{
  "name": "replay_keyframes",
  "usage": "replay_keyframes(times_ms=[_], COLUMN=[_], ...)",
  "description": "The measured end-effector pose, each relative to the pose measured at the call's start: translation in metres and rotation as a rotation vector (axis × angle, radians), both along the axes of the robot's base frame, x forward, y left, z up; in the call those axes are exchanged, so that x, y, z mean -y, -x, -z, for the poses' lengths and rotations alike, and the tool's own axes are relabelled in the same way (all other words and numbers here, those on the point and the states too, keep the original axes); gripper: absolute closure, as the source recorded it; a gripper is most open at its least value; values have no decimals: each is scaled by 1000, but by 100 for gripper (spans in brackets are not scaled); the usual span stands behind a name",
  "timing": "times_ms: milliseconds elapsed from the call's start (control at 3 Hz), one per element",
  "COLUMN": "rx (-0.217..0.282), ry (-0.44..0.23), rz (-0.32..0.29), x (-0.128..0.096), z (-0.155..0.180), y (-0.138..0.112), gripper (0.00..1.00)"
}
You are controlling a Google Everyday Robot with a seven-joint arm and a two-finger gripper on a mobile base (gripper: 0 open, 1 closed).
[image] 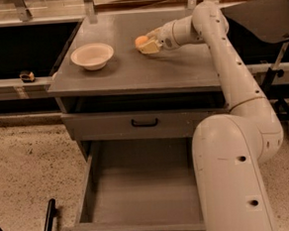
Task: Place orange into middle drawer
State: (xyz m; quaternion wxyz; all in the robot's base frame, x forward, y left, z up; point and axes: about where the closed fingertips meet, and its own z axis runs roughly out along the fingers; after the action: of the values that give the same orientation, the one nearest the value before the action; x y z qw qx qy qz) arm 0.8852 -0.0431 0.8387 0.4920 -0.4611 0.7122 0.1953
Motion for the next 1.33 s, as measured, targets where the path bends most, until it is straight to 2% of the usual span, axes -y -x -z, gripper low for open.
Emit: replay_keyframes(times_ms=[333, 667, 1000, 1333], rx=[4, 60, 142, 191], ry=[-1, 24, 144, 221], rz=[-95, -291, -529, -687], x=[-11, -18, -17, -17], z=[-9, -49, -73, -68], y=[20, 73, 138, 170], gripper=[100, 100, 100, 100])
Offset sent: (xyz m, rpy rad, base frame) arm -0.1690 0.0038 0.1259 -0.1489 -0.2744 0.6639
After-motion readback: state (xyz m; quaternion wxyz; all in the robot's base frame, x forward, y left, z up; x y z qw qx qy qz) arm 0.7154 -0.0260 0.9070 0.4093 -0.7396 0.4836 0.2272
